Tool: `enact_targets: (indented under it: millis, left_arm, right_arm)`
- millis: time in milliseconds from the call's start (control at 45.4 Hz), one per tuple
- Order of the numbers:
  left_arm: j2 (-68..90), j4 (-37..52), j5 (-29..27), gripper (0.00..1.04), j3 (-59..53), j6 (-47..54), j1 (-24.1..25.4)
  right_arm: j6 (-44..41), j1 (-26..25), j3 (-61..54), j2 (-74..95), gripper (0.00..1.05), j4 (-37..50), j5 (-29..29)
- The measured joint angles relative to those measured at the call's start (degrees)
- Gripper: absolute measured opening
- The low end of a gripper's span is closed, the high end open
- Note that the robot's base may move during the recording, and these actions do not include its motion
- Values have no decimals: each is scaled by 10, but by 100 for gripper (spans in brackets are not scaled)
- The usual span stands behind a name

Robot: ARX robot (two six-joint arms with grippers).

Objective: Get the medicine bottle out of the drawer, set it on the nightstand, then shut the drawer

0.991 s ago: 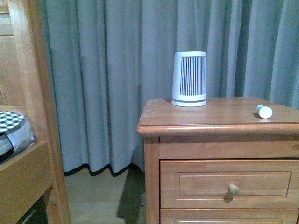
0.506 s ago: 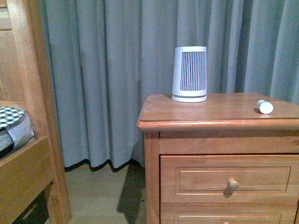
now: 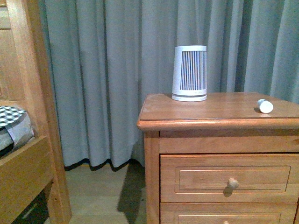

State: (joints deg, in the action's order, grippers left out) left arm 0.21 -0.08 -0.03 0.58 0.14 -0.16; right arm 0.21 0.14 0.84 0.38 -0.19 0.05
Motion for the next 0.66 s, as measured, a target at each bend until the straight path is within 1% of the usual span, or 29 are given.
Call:
enact_targets:
  millis: [22,176,264,550,572,660]
  left_arm:
    - [0,0,0,98,0,0,0]
    - [0,0,0,98,0,0,0]
    - [0,0,0,98,0,0,0]
    - [0,0,0,98,0,0,0]
    - [0,0,0,98,0,0,0]
    - [0,0,0,98,0,0,0]
  right_arm:
    - [0,0,0,0,9,0,0]
    - [0,0,0,0,33,0,0]
    - [0,0,0,0,54,0,0]
    - [0,0,0,0,97,0,0]
    - [0,0,0,0,99,0,0]
    - [0,0,0,0,98,0,0]
